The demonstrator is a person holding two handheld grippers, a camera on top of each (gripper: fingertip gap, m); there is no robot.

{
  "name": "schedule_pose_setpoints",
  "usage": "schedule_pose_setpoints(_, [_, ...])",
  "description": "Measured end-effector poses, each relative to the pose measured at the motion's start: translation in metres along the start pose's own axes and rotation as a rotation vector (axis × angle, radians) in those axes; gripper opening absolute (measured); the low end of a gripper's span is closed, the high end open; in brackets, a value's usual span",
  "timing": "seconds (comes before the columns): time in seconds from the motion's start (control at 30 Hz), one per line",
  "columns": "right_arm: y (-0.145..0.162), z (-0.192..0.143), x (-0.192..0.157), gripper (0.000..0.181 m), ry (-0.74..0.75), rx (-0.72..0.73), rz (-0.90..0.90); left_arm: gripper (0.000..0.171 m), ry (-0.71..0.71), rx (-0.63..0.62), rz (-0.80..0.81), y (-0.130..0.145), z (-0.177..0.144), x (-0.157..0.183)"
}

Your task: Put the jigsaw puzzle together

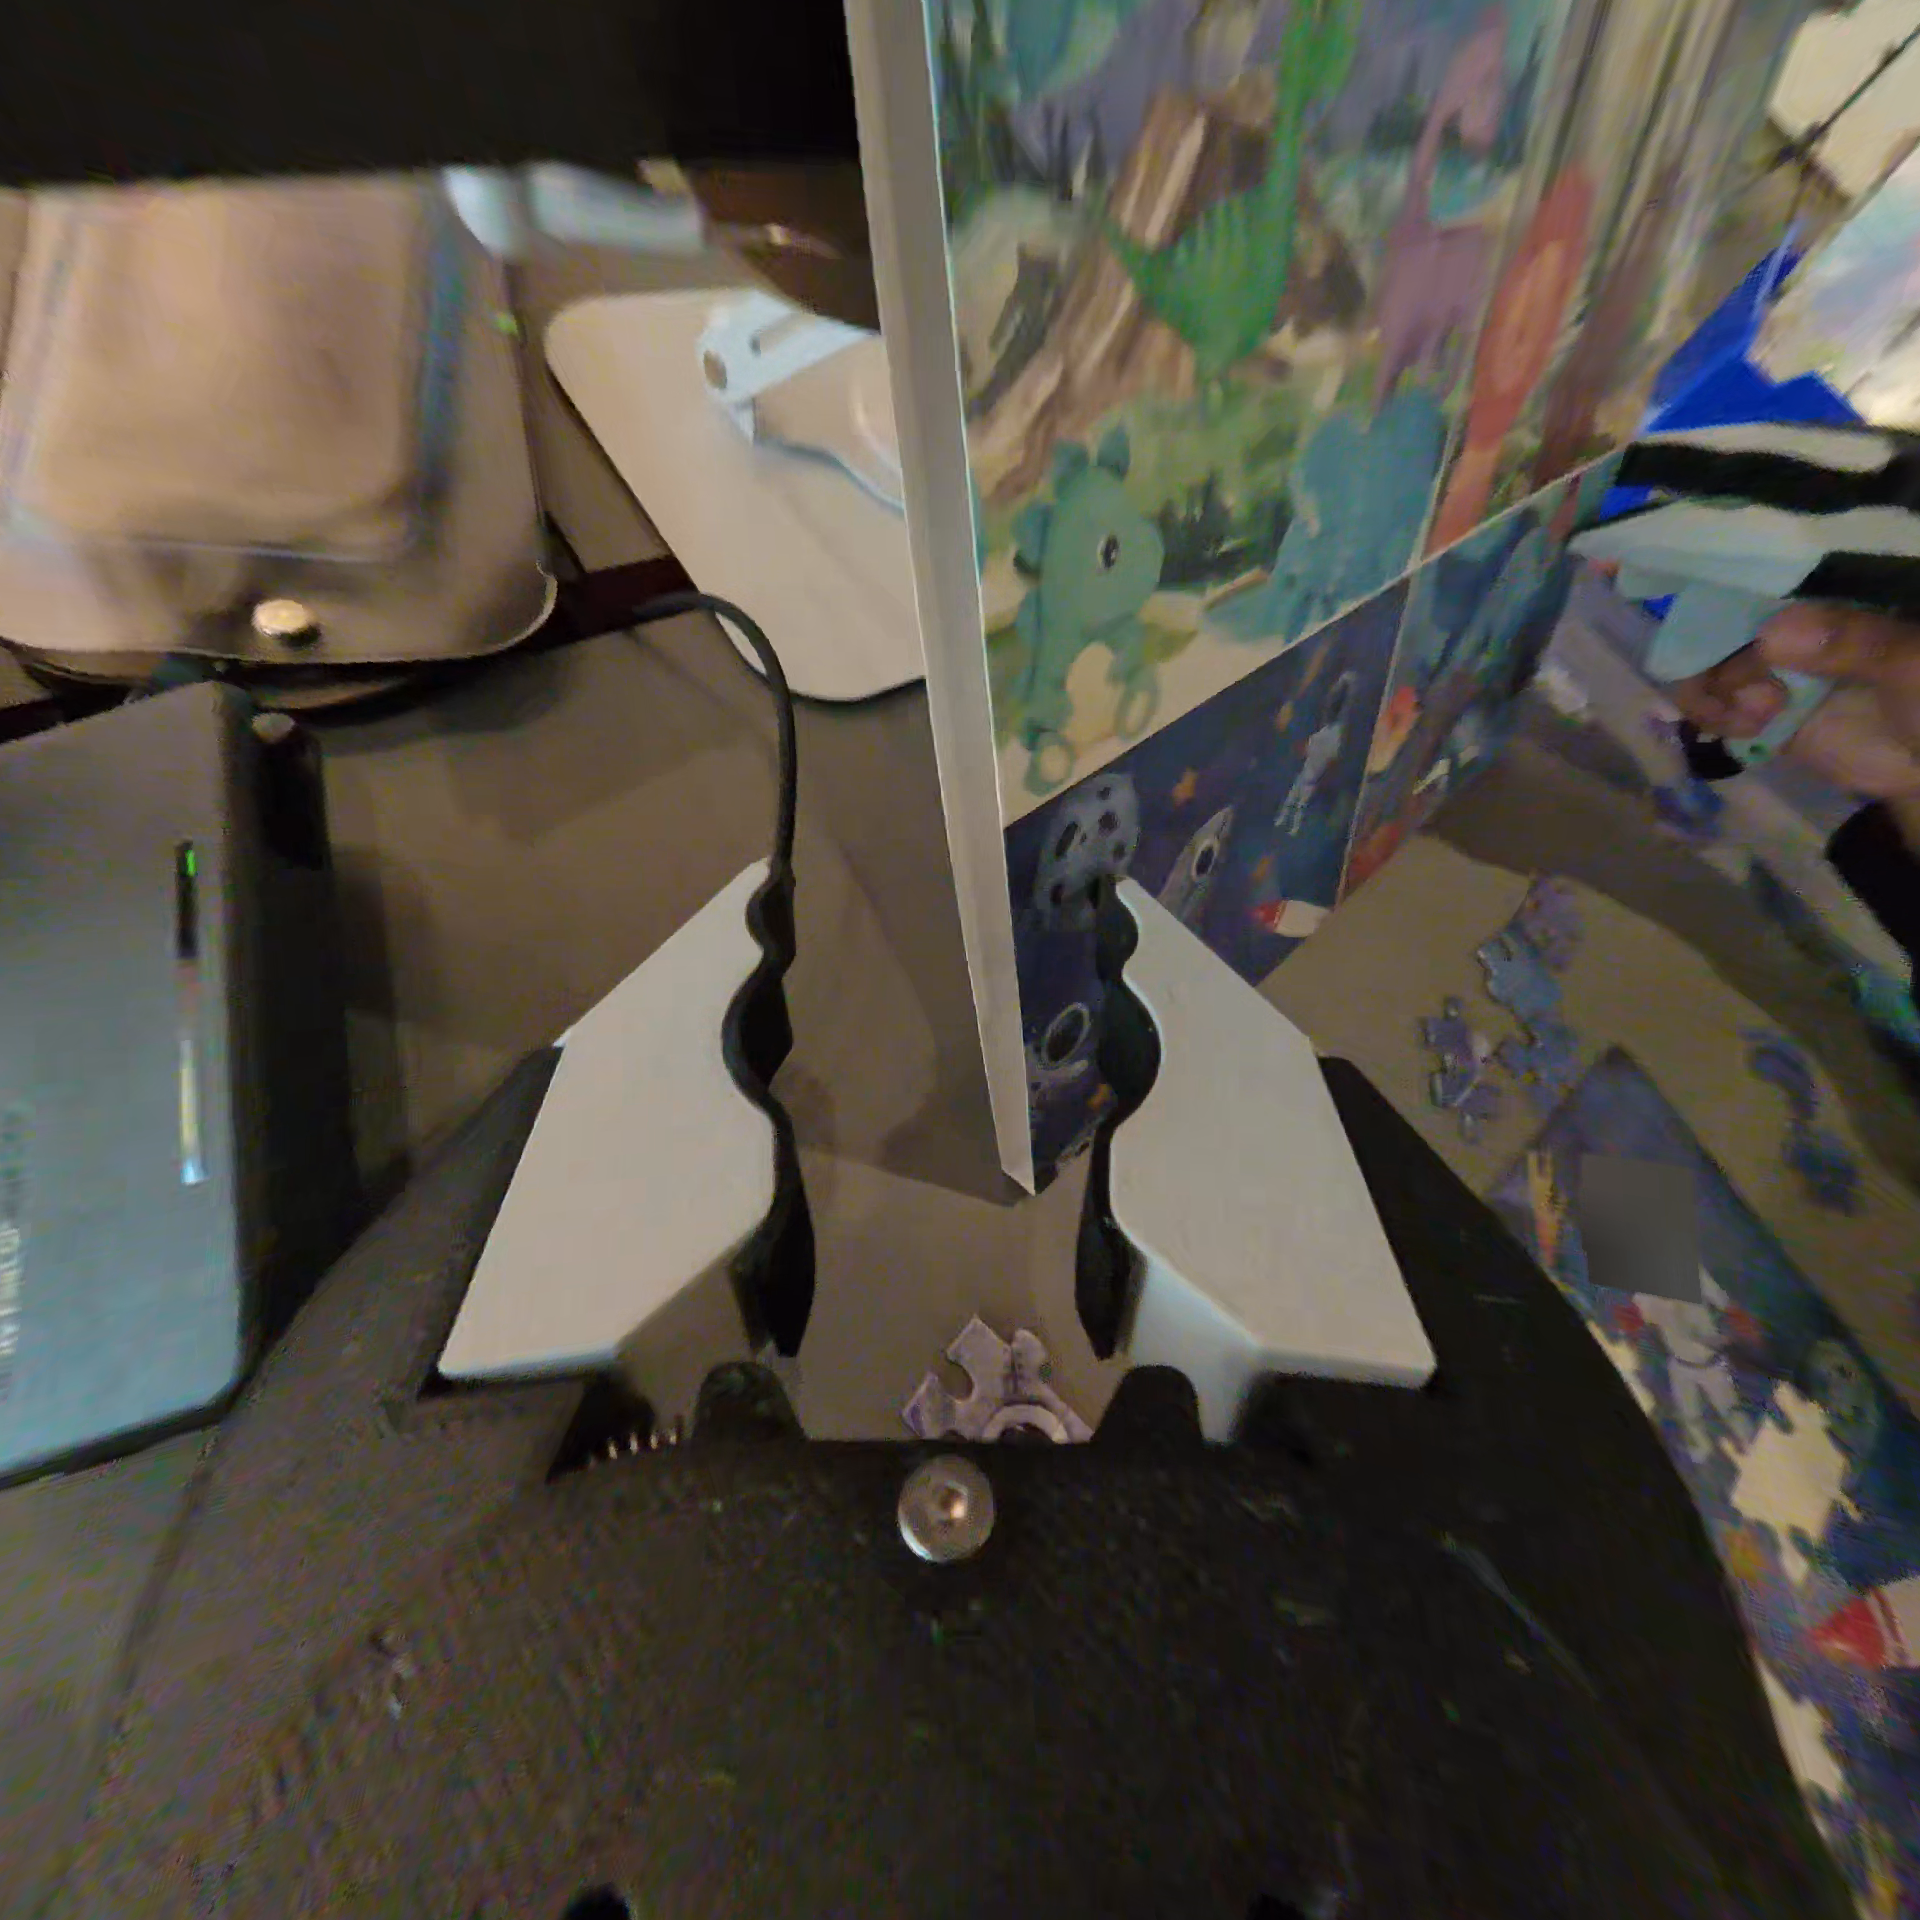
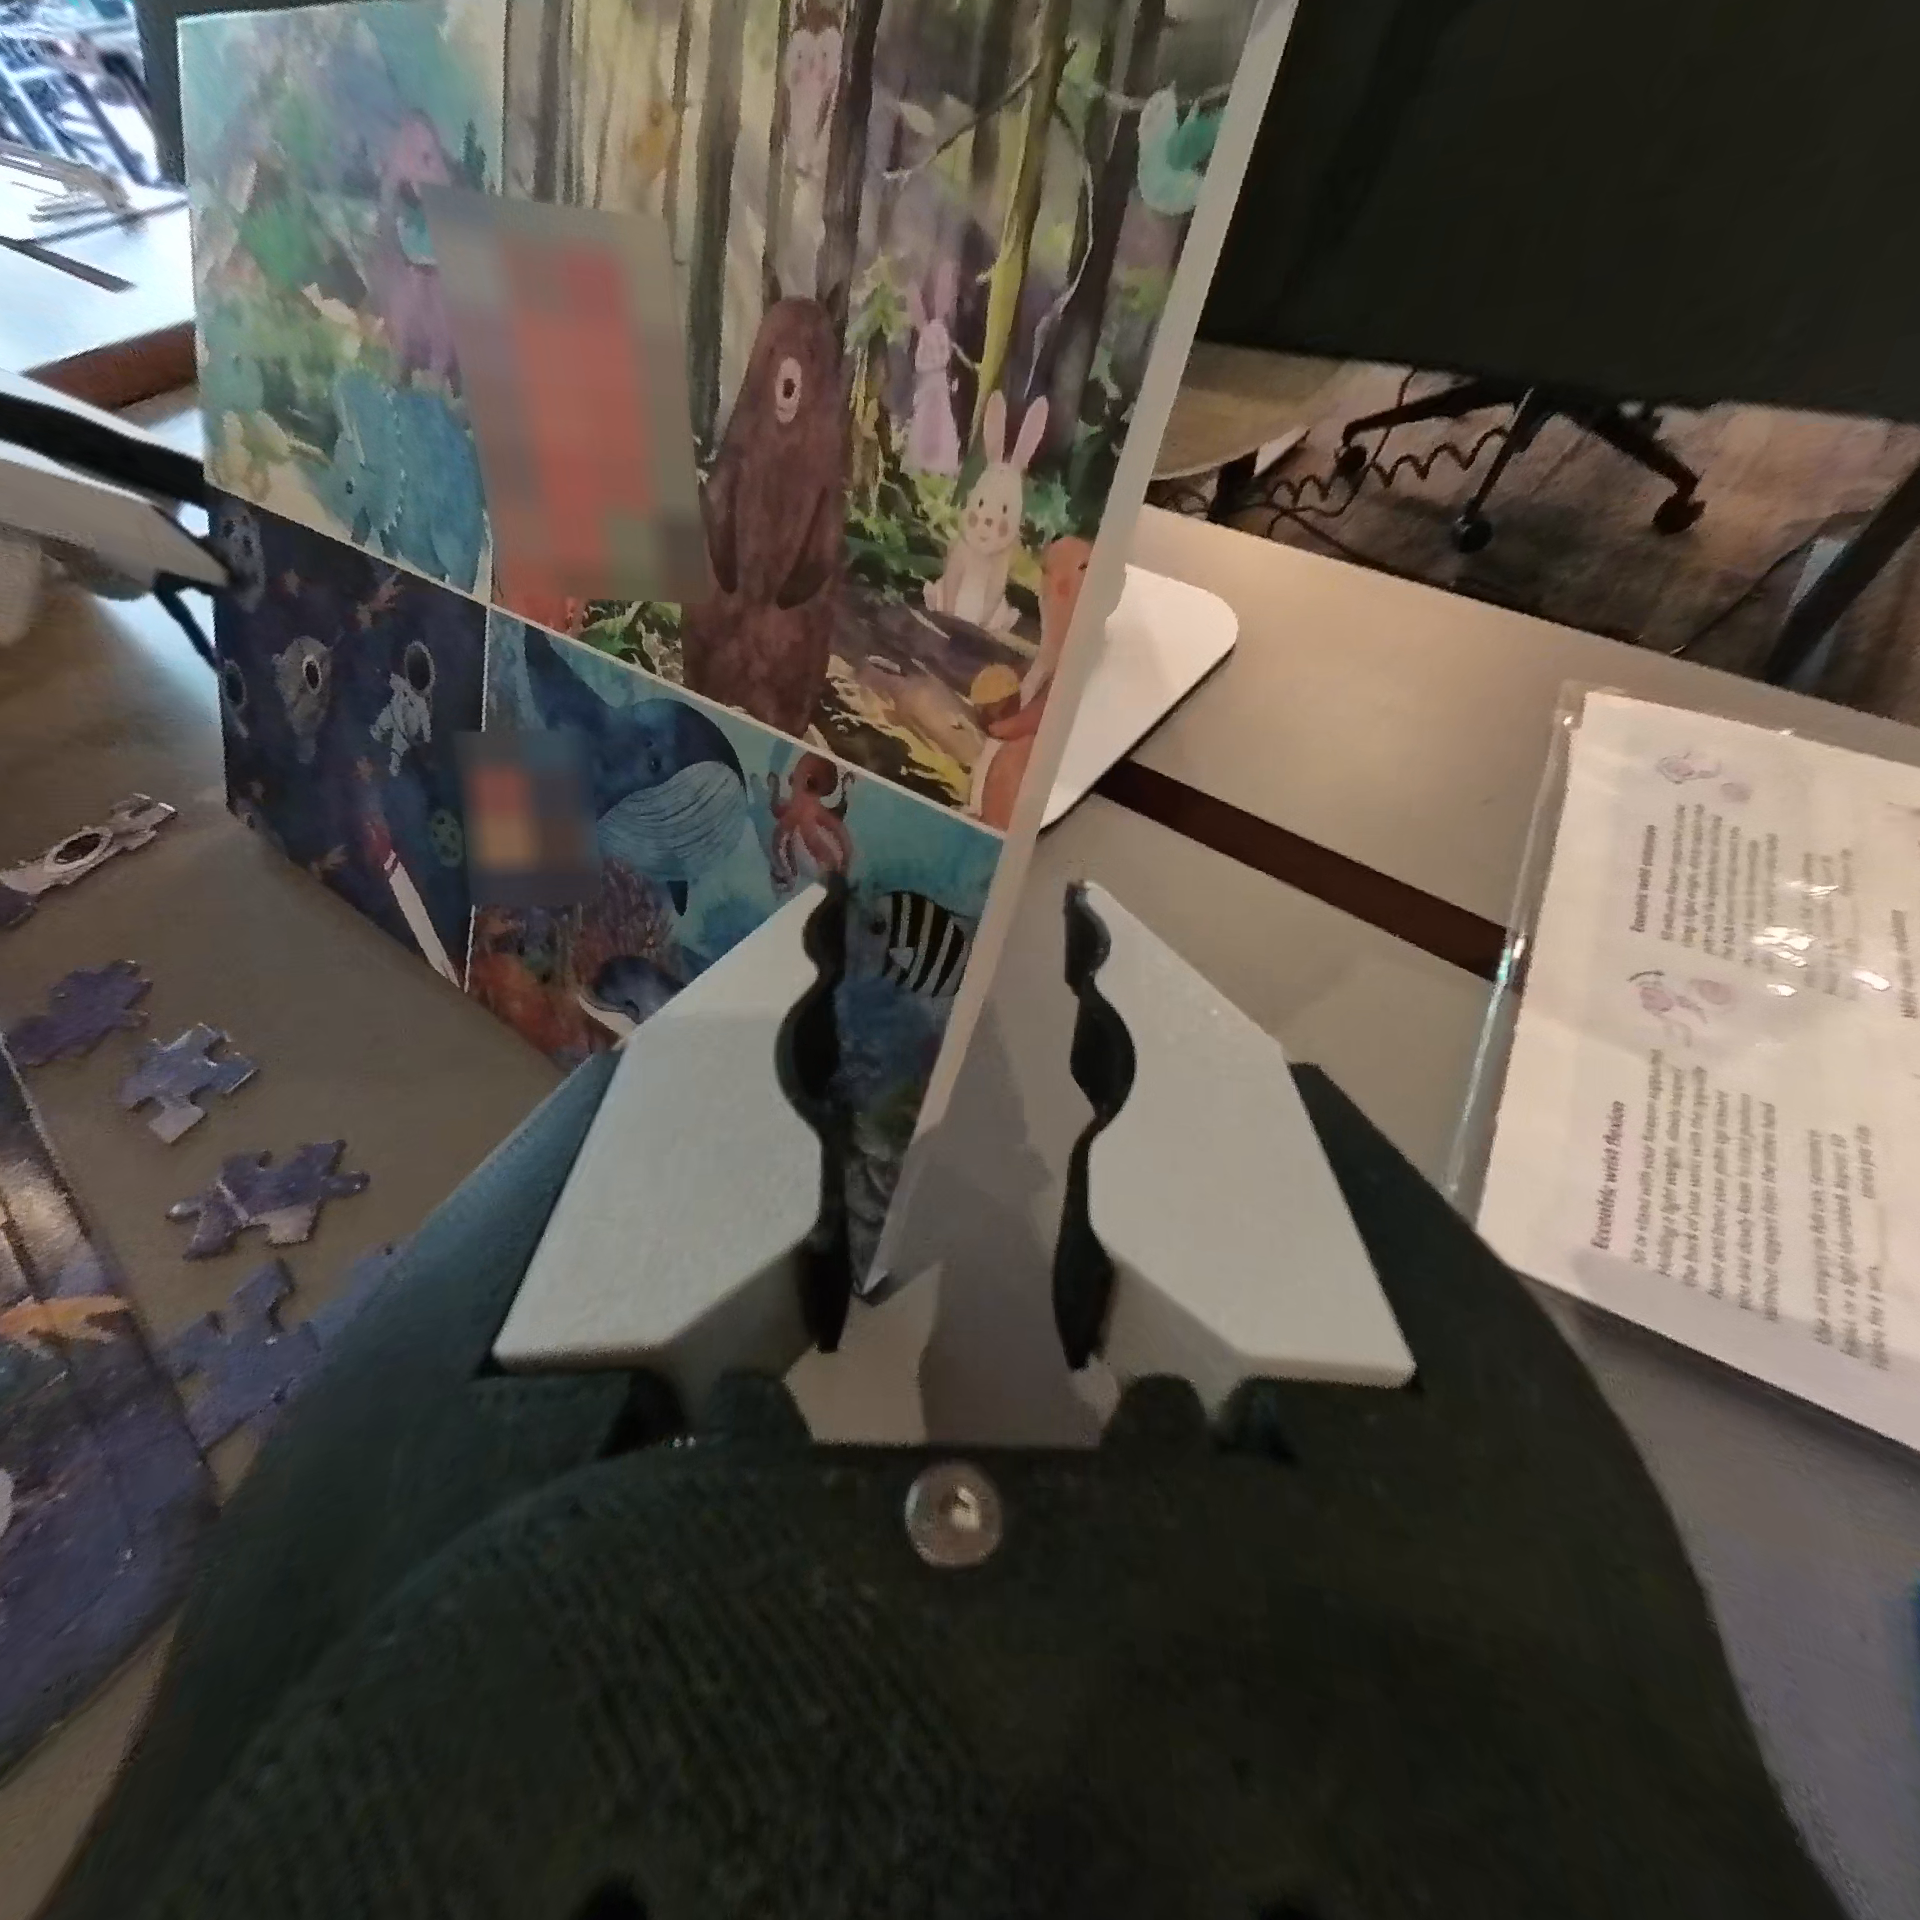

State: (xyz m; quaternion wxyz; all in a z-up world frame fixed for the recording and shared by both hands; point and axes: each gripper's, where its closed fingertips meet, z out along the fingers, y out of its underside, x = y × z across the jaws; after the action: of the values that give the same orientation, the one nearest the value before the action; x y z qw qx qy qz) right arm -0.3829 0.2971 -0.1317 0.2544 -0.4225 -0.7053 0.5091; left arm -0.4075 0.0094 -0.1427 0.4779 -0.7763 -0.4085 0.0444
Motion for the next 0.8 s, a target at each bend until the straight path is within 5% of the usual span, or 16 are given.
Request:
schedule_pose_setpoints(0.07, [0.004, 0.003, -0.004, 0.040, -0.022, -0.011, 0.019, 0.051, 0.007, -0.013, 0.012, 0.005, 0.008, 0.004])
schedule_pose_setpoints(0.17, [0.005, 0.007, -0.007, 0.033, -0.020, -0.007, 0.032, 0.017, 0.007, 0.033, 0.029, 0.000, 0.012, 0.008])
schedule_pose_setpoints(0.3, [-0.006, 0.011, -0.009, 0.018, 0.015, 0.051, 0.001, 0.016, -0.102, 0.119, 0.079, -0.022, 0.009, -0.010])
schedule_pose_setpoints(0.57, [-0.022, 0.025, -0.002, 0.018, 0.101, 0.127, -0.023, 0.017, -0.167, 0.197, 0.069, -0.039, 0.014, -0.024])
schedule_pose_setpoints(0.8, [-0.024, 0.022, -0.007, 0.044, 0.011, 0.117, 0.039, 0.029, -0.117, 0.172, 0.056, -0.037, 0.009, -0.011])
